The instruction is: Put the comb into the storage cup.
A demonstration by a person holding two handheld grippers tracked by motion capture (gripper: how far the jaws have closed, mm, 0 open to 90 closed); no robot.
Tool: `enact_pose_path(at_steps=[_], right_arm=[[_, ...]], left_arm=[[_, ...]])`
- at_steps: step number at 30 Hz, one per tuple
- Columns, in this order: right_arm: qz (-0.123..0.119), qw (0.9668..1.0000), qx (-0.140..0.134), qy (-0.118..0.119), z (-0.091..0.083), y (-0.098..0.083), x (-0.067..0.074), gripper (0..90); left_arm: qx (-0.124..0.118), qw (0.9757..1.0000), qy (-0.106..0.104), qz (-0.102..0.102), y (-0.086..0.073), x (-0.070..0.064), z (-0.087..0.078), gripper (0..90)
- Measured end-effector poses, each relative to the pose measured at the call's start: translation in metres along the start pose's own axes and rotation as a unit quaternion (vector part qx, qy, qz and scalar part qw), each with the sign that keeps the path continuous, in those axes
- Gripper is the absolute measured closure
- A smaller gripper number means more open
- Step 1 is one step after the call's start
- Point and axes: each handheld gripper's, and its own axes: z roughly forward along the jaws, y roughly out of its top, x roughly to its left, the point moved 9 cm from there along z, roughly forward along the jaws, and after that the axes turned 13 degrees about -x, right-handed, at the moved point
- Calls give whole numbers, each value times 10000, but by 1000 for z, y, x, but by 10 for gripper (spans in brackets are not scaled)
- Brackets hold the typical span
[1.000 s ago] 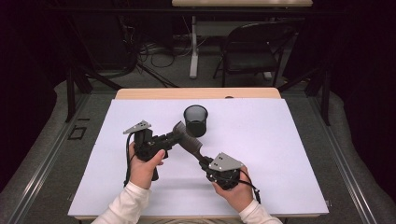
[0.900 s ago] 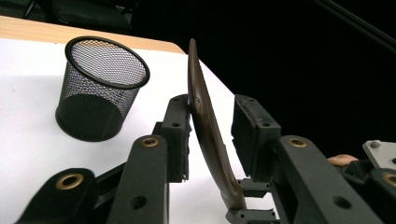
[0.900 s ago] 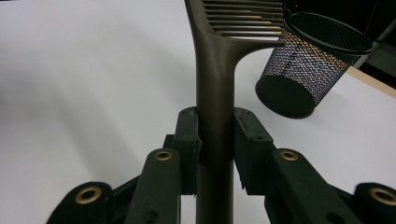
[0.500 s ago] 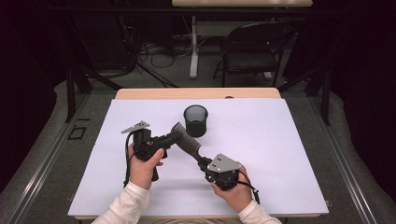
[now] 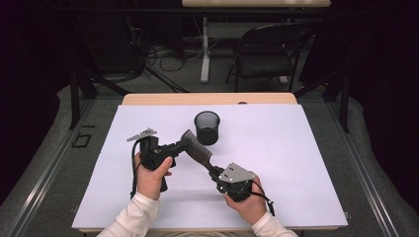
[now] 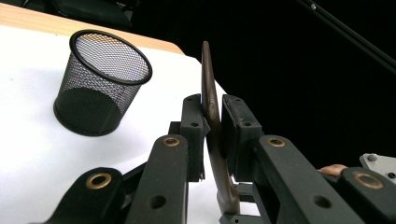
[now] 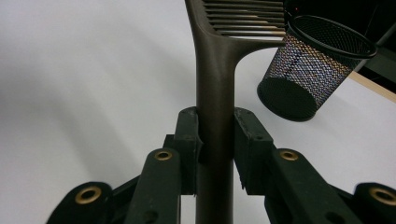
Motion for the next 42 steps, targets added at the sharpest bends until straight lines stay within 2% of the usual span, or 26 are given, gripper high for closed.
enact_pose_path(at_steps=[20, 26, 42], right_arm=[[-10, 10000, -5, -4, 2, -1, 0, 730], [-12, 10000, -12, 0, 2, -1, 0, 730], [54, 10000, -42, 56, 3, -1, 2, 728]], left_arm=[[-4, 9997, -127, -187, 0, -3, -1, 828], [-14, 9990, -199, -404, 0, -3, -1, 838], [-59, 9982, -277, -528, 1, -5, -2, 843]])
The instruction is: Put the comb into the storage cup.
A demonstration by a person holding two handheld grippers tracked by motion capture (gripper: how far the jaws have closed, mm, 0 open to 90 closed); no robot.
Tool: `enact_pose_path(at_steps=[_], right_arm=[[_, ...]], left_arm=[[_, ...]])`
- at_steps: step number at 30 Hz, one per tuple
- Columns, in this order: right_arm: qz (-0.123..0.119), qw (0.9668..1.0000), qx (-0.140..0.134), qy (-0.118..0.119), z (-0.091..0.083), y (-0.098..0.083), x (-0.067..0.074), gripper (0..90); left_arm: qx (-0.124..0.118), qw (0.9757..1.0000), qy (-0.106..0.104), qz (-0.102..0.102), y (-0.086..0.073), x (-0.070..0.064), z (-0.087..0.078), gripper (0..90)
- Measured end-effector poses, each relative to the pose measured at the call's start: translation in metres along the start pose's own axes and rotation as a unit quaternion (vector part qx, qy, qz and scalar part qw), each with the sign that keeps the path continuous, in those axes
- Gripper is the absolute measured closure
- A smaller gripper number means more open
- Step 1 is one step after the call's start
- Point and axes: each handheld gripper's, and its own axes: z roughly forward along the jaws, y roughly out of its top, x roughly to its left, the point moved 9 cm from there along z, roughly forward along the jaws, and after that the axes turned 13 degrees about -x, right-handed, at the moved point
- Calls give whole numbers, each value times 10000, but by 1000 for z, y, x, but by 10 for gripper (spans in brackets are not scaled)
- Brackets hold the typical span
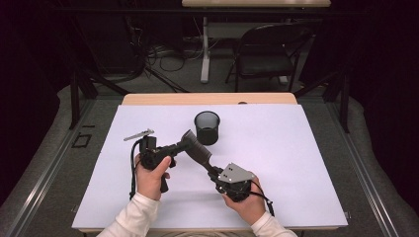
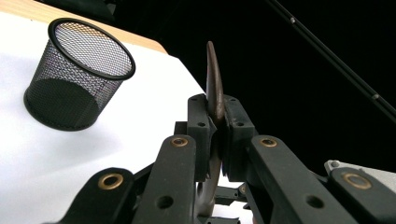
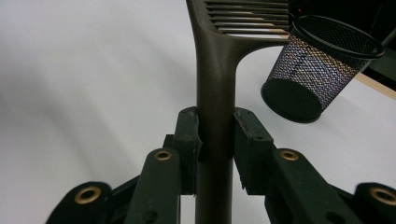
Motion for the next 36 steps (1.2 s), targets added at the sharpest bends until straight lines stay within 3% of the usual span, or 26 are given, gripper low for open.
enact_pose_path(at_steps=[36], right_arm=[[180, 9997, -113, 128, 0, 2, 2, 699]], left_arm=[[-82, 9997, -43, 211, 2, -4, -1, 845]])
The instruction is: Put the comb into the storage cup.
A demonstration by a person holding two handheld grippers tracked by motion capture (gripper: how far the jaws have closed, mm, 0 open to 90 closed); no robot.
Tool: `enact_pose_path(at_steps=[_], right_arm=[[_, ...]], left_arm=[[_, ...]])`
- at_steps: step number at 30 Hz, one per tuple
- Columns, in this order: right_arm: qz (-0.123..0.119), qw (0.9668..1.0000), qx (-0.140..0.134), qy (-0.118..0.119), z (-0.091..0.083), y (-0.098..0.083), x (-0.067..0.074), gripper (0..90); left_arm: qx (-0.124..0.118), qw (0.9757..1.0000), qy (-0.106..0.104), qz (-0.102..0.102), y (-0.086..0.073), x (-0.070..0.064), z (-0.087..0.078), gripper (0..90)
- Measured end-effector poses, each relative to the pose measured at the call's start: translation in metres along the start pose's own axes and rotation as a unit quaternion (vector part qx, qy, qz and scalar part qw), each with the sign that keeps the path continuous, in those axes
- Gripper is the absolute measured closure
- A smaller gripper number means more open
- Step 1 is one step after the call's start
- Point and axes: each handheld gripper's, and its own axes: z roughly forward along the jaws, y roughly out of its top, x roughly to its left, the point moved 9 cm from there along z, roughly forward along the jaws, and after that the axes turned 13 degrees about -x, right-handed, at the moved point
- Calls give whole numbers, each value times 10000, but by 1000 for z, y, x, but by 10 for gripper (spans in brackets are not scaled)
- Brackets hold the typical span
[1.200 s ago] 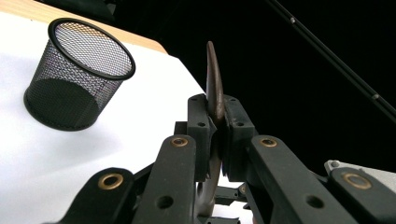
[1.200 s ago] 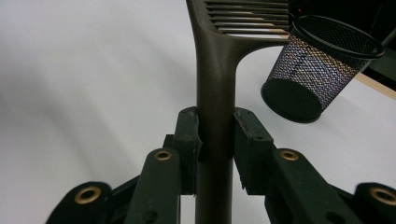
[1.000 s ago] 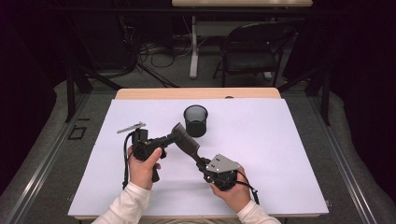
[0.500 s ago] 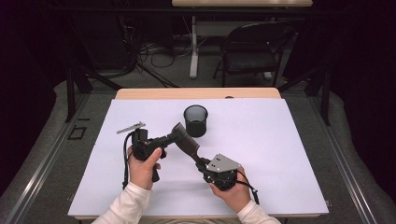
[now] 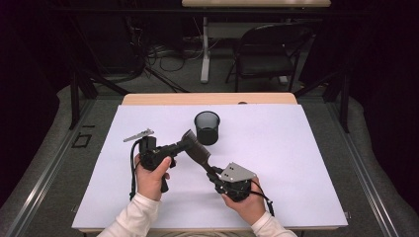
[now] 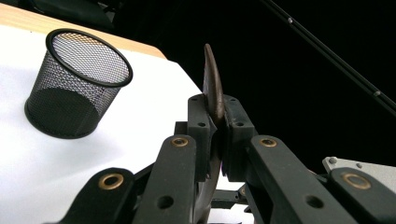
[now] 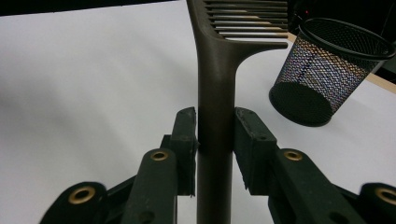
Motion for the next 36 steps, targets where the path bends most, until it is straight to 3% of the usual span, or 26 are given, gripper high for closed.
enact_pose_path(at_steps=[16, 23, 36], right_arm=[[-71, 9999, -13, 135, 0, 2, 2, 591], [-173, 9998, 97, 38, 1, -1, 0, 516], [-310, 9995, 71, 42, 1, -1, -3, 470]], left_arm=[[-139, 9998, 100, 49, 8, 7, -4, 845], [-212, 9996, 169, 90, 13, 12, -7, 845], [-392, 9988, 262, 132, 24, 20, -13, 845]])
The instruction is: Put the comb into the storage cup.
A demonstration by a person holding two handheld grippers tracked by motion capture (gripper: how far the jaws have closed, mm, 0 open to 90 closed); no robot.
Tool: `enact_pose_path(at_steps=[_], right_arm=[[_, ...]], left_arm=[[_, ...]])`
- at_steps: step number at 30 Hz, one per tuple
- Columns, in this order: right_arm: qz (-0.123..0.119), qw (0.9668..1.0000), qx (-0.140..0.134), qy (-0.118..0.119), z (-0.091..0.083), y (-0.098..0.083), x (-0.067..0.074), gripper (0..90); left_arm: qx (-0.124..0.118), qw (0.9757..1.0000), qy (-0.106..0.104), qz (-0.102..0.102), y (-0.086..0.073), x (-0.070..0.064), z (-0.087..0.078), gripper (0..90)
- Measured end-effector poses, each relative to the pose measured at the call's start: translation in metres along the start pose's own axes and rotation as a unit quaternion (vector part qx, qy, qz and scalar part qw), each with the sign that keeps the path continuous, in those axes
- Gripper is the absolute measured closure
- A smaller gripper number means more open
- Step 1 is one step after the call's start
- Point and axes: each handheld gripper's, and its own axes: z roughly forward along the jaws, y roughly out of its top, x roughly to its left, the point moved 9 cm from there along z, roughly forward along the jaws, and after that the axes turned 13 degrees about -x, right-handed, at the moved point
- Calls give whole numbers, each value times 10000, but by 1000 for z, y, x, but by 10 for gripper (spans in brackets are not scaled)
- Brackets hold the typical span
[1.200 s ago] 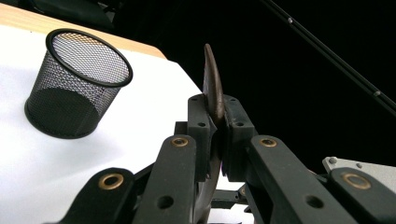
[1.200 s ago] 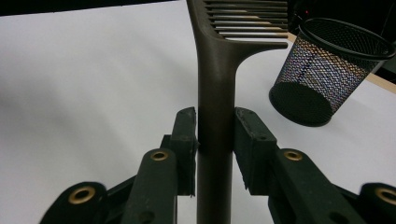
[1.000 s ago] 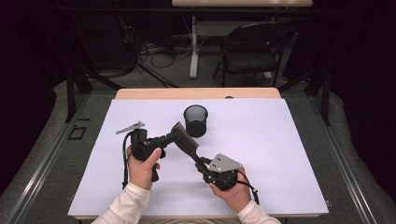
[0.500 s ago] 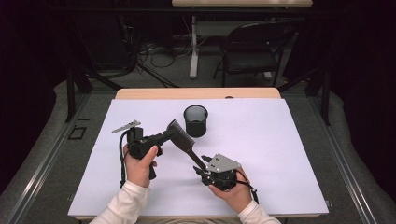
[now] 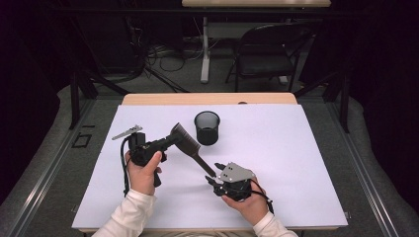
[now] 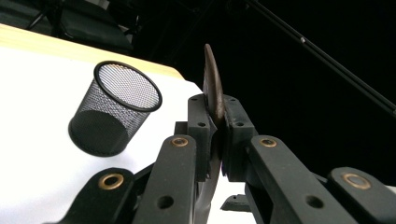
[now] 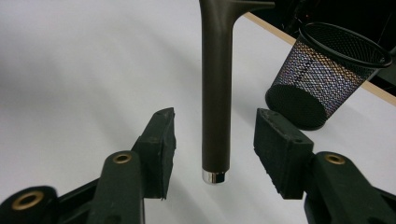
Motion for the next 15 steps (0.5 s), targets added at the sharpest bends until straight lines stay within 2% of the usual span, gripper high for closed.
enact_pose_path(at_steps=[7, 13, 15], right_arm=[[-7, 10000, 29, -94, -3, 0, -2, 420], [157, 9998, 120, -63, -8, -3, -5, 393], [198, 9997, 121, -124, -9, -3, -7, 390]], left_arm=[[-98, 9999, 35, -60, 7, 5, -3, 844], [-214, 9997, 63, -90, 14, 9, -8, 844], [-259, 9996, 81, -112, 17, 11, -10, 845]])
